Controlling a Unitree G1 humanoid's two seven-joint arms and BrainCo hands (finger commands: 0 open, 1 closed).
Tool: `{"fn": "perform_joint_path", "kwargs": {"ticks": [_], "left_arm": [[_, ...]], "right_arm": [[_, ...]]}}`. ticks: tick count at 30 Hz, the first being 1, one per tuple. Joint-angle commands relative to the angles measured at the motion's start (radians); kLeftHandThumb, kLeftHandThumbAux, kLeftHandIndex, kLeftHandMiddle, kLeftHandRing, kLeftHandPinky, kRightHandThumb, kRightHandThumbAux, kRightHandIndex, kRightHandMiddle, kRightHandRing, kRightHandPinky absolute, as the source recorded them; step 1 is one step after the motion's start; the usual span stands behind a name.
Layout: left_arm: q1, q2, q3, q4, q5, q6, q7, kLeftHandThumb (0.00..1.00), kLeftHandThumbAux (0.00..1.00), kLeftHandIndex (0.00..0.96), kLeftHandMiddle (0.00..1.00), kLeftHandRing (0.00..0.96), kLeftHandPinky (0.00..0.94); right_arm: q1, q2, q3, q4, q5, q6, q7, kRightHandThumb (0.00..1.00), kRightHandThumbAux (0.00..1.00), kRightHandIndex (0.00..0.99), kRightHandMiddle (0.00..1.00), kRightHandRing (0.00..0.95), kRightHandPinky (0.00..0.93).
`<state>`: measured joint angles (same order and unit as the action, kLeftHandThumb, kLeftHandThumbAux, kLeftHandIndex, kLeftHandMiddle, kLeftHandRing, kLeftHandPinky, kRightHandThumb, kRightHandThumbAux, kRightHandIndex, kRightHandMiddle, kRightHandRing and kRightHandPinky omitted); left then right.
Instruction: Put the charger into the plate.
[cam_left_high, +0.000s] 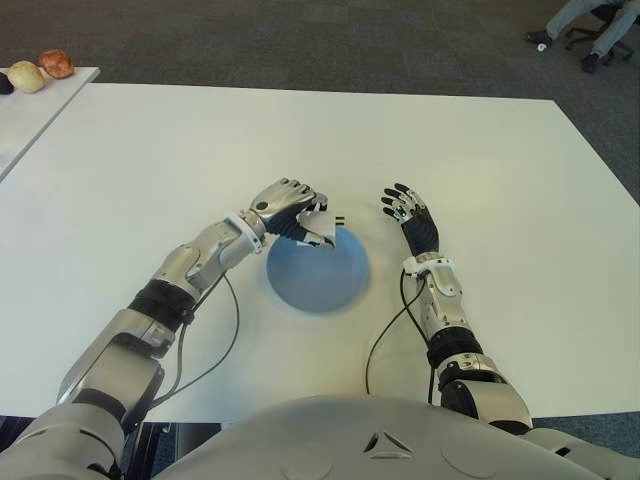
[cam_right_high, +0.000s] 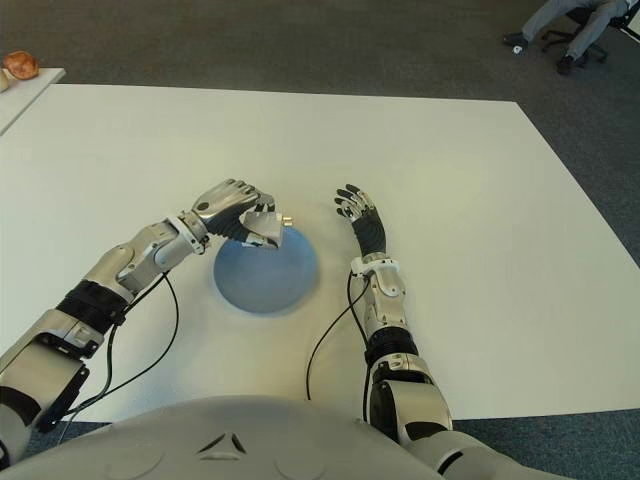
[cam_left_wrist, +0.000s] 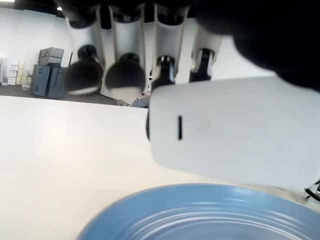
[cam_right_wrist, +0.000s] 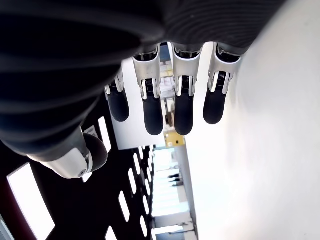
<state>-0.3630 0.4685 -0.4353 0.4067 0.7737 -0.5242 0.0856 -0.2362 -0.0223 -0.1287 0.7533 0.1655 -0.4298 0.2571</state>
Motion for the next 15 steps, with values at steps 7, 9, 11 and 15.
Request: {"fn": "perform_joint_path", "kwargs": {"ticks": [7,9,11,15], "left_arm": [[-0.028,0.071,-0.029,0.002,-0.003,-0.096,-0.097,0.616,0.592,0.359,0.546,0.527,0.472],[-0.029,0.083,-0.03,-0.011,-0.002,-0.1,-0.12,0.536,0.505,0.3,0.452,0.435,0.388],[-0.033,0.104,-0.027,-0.045,-0.008,-0.117,-0.151,0.46,0.448,0.238,0.349,0.325,0.294],[-0.034,0.114,-0.018,-0.068,-0.018,-0.135,-0.17,0.343,0.383,0.149,0.212,0.186,0.18]], "right_arm": [[0.06,0.013,0.004,0.045,-0.006,0.057,-0.007,0.0,0.583,0.156,0.263,0.249,0.256],[0.06,0.014,0.004,0.045,-0.005,0.055,-0.007,0.0,0.586,0.155,0.265,0.251,0.256],[0.057,0.015,0.003,0.048,-0.007,0.049,-0.01,0.0,0.589,0.153,0.265,0.252,0.251],[0.053,0.015,0.005,0.054,-0.012,0.04,-0.014,0.0,0.582,0.15,0.266,0.25,0.239]]}}
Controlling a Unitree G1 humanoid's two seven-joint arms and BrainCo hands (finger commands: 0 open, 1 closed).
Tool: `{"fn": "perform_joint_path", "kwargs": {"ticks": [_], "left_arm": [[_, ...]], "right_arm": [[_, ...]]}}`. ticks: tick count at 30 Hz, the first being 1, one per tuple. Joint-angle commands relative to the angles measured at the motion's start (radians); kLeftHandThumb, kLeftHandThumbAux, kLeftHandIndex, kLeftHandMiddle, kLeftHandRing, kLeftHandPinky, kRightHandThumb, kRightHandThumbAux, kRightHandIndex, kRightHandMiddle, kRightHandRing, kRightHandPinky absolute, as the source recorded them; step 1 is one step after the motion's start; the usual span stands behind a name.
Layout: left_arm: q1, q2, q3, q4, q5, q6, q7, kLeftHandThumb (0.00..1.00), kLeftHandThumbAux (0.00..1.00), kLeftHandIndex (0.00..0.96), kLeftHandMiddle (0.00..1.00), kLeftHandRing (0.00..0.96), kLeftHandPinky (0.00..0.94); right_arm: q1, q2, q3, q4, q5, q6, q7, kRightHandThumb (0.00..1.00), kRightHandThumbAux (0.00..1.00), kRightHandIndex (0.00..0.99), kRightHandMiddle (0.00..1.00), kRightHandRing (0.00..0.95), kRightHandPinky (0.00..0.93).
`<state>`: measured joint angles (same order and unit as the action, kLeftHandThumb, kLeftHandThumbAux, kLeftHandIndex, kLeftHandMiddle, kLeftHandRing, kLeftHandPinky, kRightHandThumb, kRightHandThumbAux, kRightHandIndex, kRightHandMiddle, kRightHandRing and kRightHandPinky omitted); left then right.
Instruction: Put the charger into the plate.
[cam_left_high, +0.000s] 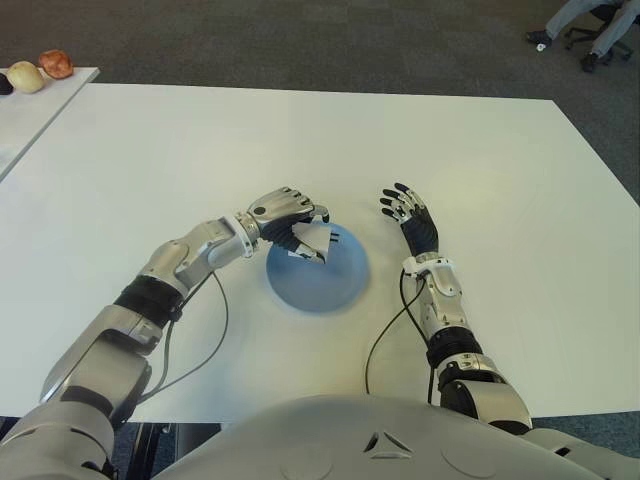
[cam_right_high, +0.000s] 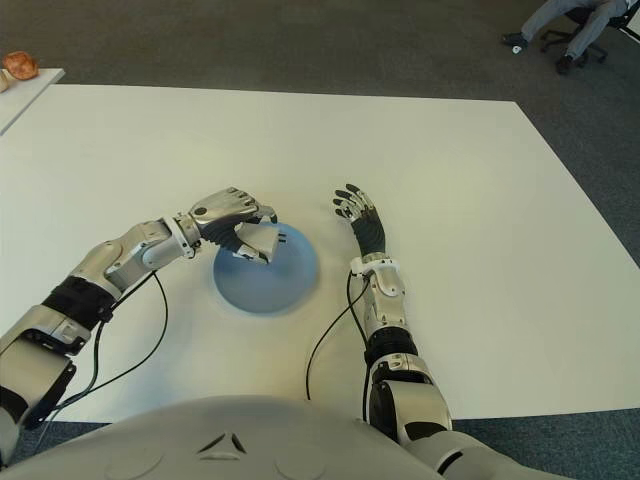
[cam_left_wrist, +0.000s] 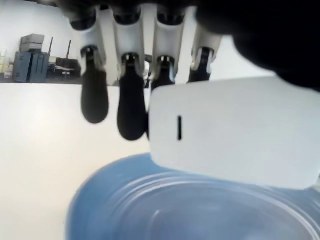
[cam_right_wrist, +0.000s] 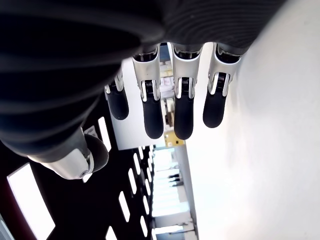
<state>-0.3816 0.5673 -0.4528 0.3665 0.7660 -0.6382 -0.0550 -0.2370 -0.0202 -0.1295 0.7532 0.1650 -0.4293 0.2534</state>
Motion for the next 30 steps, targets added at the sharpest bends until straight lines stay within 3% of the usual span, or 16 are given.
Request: {"fn": "perform_joint_path", "kwargs": {"ticks": [1,7,13,30], "left_arm": [[-0.013,0.014,0.002,-0.03,-0.01,-0.022,-0.025,0.326,0.376,0.136,0.193,0.167,0.166],[-0.005,0.011,0.02,-0.041,-0.006,-0.026,0.004,0.258,0.367,0.107,0.149,0.139,0.182],[0.0,0.018,0.038,-0.057,-0.004,-0.032,0.02,0.278,0.388,0.127,0.171,0.163,0.208],[0.023,0.024,0.078,-0.103,-0.008,-0.024,0.018,0.279,0.361,0.13,0.133,0.12,0.153]], "right_arm": [[0.054,0.013,0.007,0.054,-0.014,0.037,-0.011,0.0,0.579,0.15,0.266,0.25,0.237],[0.05,0.009,0.013,0.058,-0.023,0.04,-0.017,0.0,0.568,0.154,0.269,0.252,0.239],[0.048,0.007,0.016,0.06,-0.024,0.059,-0.018,0.0,0.565,0.149,0.264,0.242,0.234],[0.043,0.02,0.011,0.069,-0.011,0.046,-0.009,0.0,0.589,0.152,0.249,0.231,0.236]]}}
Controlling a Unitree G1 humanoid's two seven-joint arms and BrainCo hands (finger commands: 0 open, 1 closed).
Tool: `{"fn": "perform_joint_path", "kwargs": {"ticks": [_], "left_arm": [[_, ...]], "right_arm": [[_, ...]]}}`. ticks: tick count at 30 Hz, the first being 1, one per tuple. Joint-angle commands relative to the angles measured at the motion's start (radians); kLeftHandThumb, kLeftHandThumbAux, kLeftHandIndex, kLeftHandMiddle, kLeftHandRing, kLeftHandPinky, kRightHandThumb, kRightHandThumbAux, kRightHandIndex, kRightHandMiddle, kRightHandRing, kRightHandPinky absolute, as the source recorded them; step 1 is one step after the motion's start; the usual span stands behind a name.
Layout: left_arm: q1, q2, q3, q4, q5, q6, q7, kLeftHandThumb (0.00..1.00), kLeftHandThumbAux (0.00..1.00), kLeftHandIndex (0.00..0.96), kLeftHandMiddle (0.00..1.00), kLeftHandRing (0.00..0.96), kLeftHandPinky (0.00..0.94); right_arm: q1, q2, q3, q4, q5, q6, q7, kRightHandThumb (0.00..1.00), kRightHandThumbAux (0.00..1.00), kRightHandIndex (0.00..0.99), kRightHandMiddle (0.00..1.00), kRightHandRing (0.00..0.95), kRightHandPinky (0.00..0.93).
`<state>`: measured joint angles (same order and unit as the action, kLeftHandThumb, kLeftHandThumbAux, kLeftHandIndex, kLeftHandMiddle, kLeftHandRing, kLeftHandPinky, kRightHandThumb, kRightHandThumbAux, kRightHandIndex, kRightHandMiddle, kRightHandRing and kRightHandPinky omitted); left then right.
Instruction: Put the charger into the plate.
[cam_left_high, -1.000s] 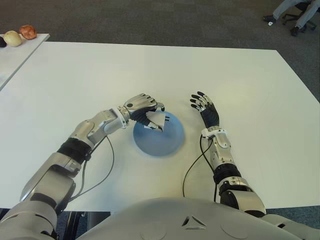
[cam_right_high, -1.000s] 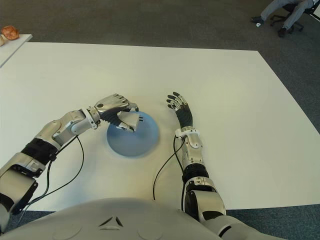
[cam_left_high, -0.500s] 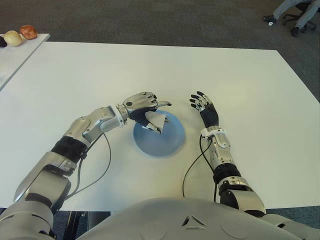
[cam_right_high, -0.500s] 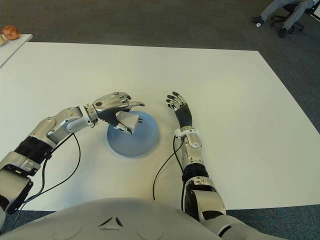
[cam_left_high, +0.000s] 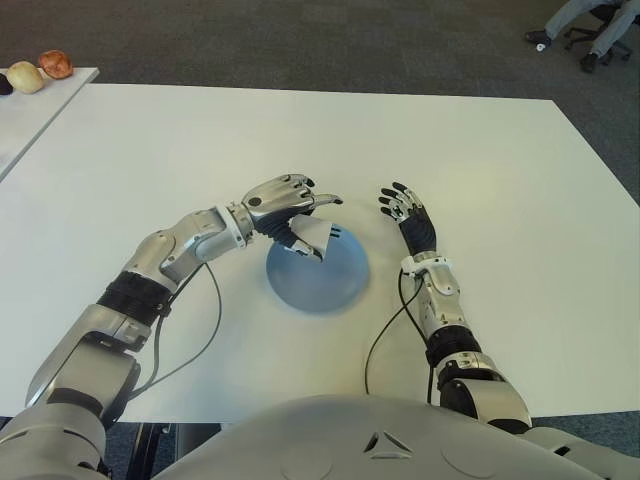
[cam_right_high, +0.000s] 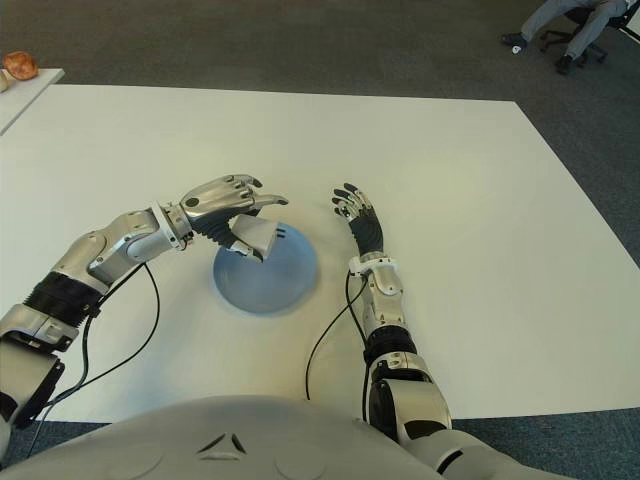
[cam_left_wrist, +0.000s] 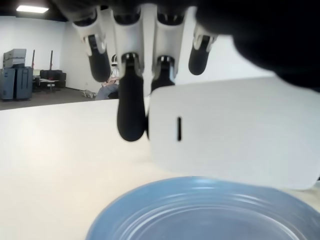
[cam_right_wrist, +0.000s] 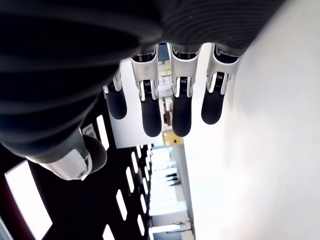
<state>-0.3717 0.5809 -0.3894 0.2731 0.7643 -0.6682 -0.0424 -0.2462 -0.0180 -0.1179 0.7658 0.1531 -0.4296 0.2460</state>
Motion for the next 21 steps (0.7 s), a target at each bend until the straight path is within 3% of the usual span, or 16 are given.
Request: {"fn": "perform_joint_path", "kwargs": {"ticks": [1,21], "left_arm": [[0.013,0.012,0.015,-0.009,-0.005,0.004,0.007,0.276,0.361,0.129,0.131,0.119,0.152],[0.014,0.013,0.027,-0.009,0.0,-0.007,0.018,0.265,0.369,0.132,0.125,0.113,0.154]], "right_arm": [[0.052,0.019,0.0,0.057,0.0,0.045,-0.003,0.0,0.59,0.153,0.25,0.232,0.237],[0.05,0.024,0.003,0.058,-0.003,0.046,-0.003,0.005,0.58,0.15,0.247,0.226,0.229]]}}
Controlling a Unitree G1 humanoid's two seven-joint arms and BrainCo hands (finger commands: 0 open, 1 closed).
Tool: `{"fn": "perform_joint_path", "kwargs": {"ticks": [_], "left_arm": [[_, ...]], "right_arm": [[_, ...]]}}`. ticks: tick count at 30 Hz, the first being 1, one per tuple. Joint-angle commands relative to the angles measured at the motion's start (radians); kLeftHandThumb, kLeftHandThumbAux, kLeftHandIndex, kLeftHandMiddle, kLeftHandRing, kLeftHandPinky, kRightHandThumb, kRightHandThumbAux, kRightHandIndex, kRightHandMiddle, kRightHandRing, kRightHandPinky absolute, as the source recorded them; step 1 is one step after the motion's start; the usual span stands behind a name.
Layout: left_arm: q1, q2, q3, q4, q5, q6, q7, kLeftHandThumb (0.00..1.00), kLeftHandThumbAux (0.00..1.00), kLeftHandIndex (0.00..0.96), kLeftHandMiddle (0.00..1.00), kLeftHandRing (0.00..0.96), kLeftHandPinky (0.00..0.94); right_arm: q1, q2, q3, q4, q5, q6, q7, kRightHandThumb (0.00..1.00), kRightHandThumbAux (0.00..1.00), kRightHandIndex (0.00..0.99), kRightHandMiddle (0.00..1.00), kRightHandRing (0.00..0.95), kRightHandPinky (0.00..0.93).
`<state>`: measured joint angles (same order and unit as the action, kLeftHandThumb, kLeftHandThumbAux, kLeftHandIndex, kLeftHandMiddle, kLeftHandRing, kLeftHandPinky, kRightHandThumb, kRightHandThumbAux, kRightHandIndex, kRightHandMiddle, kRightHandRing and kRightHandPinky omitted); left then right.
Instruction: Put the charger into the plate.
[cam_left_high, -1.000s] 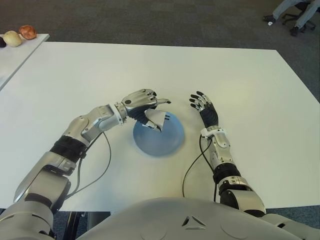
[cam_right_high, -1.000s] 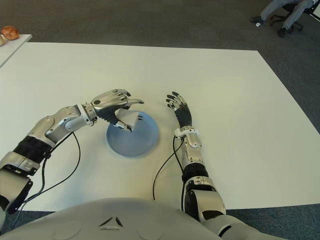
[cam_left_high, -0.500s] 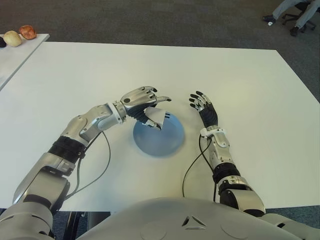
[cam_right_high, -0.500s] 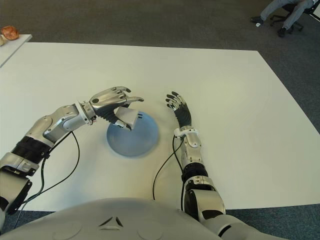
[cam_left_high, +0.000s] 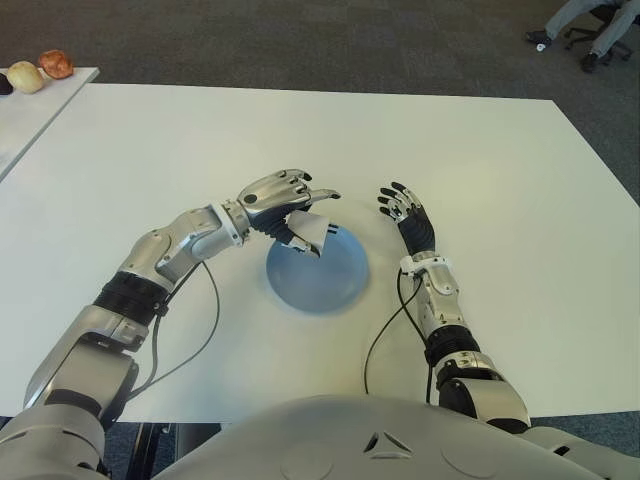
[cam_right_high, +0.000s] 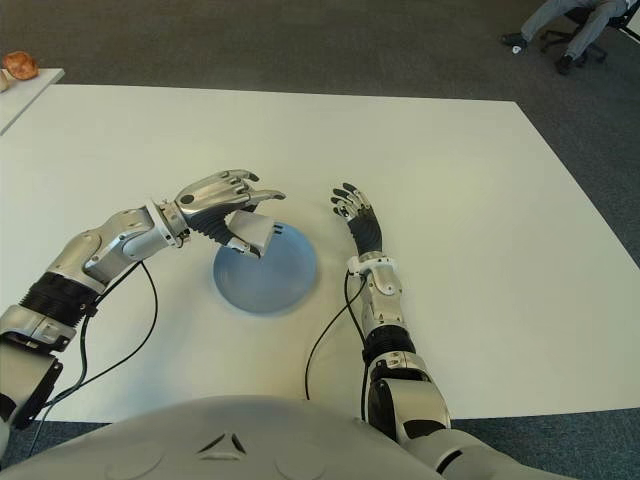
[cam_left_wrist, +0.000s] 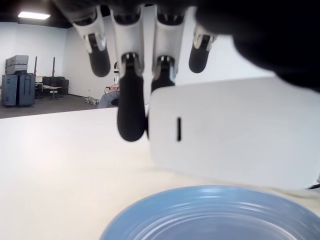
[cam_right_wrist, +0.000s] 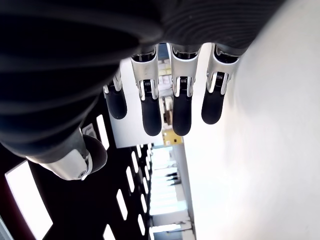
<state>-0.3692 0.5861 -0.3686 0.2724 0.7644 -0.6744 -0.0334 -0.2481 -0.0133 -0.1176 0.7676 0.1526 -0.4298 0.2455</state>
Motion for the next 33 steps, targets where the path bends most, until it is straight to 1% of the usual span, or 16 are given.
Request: {"fn": "perform_joint_path", "kwargs": {"ticks": [1,13,15,18,20,23,26,28,33], "left_arm": [[0.01,0.008,0.006,-0.009,0.0,0.001,0.008,0.264,0.368,0.131,0.123,0.112,0.153],[0.007,0.011,0.004,-0.002,0.009,-0.002,0.013,0.243,0.361,0.121,0.116,0.108,0.153],[0.007,0.011,0.003,-0.003,0.01,-0.001,0.014,0.244,0.362,0.117,0.115,0.104,0.145],[0.009,0.013,0.003,-0.006,0.005,0.001,0.005,0.244,0.361,0.099,0.09,0.073,0.083],[0.012,0.015,0.002,-0.011,-0.006,0.009,-0.016,0.239,0.354,0.077,0.06,0.041,0.041],[0.012,0.018,-0.001,-0.014,-0.016,0.015,-0.04,0.229,0.336,0.048,0.025,0.013,0.013],[0.009,0.022,-0.007,-0.015,-0.03,0.016,-0.072,0.222,0.307,0.016,0.008,0.004,0.004],[0.007,0.024,-0.01,-0.015,-0.037,0.014,-0.091,0.221,0.299,0.008,0.004,0.002,0.002],[-0.002,0.036,-0.022,-0.018,-0.059,0.013,-0.165,0.227,0.23,0.001,0.0,0.0,0.0]], "right_arm": [[0.052,0.019,0.003,0.056,-0.002,0.045,-0.003,0.006,0.58,0.151,0.249,0.227,0.231],[0.052,0.021,0.005,0.058,-0.005,0.029,0.004,0.009,0.567,0.153,0.246,0.227,0.229],[0.052,0.021,0.005,0.058,-0.005,0.029,0.005,0.01,0.565,0.154,0.245,0.227,0.231],[0.052,0.021,0.006,0.057,-0.005,0.032,0.005,0.012,0.566,0.156,0.246,0.23,0.237],[0.052,0.022,0.006,0.054,-0.004,0.04,0.004,0.013,0.568,0.157,0.247,0.232,0.241],[0.052,0.023,0.006,0.053,-0.003,0.046,0.003,0.015,0.572,0.158,0.248,0.233,0.242],[0.052,0.023,0.005,0.053,-0.002,0.046,0.002,0.014,0.574,0.157,0.25,0.232,0.24],[0.052,0.024,0.004,0.052,-0.001,0.046,0.002,0.014,0.575,0.157,0.25,0.232,0.239],[0.054,0.027,0.004,0.05,-0.001,0.039,0.001,0.013,0.579,0.156,0.255,0.234,0.24]]}}
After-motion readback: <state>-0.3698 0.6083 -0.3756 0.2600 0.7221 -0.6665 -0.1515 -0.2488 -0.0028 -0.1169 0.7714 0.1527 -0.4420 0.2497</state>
